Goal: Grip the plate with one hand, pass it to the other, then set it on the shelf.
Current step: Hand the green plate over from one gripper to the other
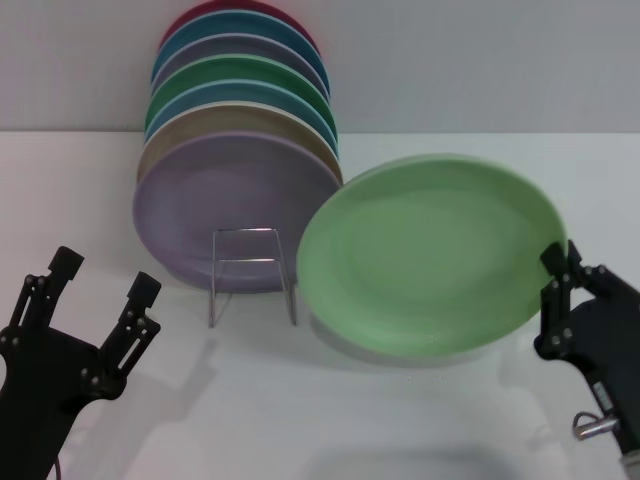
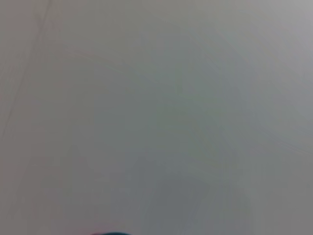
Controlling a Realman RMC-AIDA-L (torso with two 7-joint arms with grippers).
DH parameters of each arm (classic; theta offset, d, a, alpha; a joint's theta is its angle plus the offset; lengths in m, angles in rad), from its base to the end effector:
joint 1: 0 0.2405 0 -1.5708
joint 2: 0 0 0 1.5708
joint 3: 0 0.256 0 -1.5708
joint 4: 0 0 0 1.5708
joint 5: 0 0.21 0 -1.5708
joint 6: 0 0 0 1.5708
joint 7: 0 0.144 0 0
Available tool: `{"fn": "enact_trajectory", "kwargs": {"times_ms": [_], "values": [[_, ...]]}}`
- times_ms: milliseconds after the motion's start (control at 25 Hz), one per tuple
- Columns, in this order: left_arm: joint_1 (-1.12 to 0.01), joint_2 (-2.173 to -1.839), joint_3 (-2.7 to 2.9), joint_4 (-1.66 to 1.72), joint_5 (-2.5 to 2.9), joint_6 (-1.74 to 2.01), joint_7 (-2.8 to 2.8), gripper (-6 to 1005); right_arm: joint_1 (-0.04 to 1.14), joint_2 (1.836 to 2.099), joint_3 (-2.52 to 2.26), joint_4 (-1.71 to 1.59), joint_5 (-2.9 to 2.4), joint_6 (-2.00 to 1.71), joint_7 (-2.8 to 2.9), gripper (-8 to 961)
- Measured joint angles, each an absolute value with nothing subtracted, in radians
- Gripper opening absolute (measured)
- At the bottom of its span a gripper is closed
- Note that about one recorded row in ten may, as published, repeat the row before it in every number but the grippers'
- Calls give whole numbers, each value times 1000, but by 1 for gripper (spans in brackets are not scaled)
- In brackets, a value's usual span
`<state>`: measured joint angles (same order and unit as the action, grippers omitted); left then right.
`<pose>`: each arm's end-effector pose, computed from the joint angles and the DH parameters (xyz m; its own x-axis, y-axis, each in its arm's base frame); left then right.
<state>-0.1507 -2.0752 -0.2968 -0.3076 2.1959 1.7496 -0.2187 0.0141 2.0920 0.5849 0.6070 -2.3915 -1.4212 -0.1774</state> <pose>-0.2840 0.1942 -0.0395 0.4415 -0.2447 0.8632 0.7100 -0.4929 -0.5029 0.2688 0.2049 -0.0629 0.6578 0.2369 -0.7150 -0.6608 -0.2742 -0.6987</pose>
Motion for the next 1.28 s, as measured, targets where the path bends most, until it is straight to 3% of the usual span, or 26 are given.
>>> {"fn": "enact_trajectory", "kwargs": {"times_ms": [600, 1280], "values": [[-168, -2070, -197, -300, 2198, 1674, -142, 864, 1, 2092, 138, 807, -1890, -1578, -683, 21], [-216, -2072, -176, -304, 2200, 1567, -127, 863, 49, 2092, 107, 895, -1845, -1508, -846, 21]]}}
